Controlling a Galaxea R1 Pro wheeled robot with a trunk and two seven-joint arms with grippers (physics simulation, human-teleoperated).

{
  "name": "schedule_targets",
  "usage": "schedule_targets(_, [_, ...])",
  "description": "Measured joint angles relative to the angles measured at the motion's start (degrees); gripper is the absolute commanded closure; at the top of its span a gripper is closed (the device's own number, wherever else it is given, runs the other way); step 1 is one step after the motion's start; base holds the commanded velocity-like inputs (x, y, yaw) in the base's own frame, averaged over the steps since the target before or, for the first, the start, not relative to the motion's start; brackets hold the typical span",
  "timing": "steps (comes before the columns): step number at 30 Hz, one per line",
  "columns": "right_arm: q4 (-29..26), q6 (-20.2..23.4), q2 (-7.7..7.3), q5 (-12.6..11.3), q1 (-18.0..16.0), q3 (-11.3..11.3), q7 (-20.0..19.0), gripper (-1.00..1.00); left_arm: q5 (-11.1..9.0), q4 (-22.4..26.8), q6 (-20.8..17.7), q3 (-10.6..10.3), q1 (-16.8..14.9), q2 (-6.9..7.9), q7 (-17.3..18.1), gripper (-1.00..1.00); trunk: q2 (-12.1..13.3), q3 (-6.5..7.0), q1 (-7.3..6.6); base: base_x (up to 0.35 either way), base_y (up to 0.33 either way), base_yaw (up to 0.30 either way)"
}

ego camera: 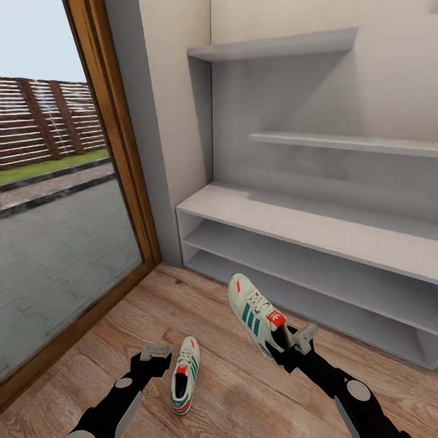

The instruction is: Pick up the two gym shoes and the two sandals from the corridor floor and place them onto the hallstand (shoe rack) in the corridor, making sure they are on the rack and not on the floor. Arrange them so the two gym shoes are next to each other and the two sandals are next to each other.

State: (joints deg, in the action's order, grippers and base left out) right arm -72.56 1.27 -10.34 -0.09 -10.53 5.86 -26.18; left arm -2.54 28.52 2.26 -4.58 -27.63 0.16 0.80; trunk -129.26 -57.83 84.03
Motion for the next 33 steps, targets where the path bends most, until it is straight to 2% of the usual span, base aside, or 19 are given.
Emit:
schedule_targets(8, [-0.35,0.0,0.0,0.13,0.01,0.03,0.01,1.0,0.0,-0.1,0.3,0.08,0.16,0.11,0.02,-1.0,-2.79,-1.25,1.53,0.0,0.0,-0.009])
schedule_targets(15, [-0.49,0.07,-0.01,0.13,0.02,0.04,0.01,1.0,-0.01,-0.19,0.88,0.11,0.21,0.27,-0.01,-1.0,-5.6,-2.51,3.07,0.0,0.0,-0.209])
schedule_targets(22, [-0.74,0.08,0.0,0.13,0.01,0.01,0.0,1.0,-0.11,-0.21,6.72,0.3,0.15,0.57,0.0,-1.0,-8.41,-3.77,4.61,0.0,0.0,-0.208])
schedule_targets(27, [-0.78,0.0,0.0,0.14,0.01,-0.09,0.01,1.0,-0.3,-0.18,8.49,0.62,0.16,0.17,-0.16,-1.0,-10.41,-4.71,5.71,0.0,0.0,-0.008])
schedule_targets(33, [-0.78,0.0,0.0,0.15,0.01,-0.1,0.01,1.0,-0.79,-0.17,8.79,0.77,0.16,0.09,-0.35,-1.0,-12.82,-6.26,7.03,0.0,0.0,0.0])
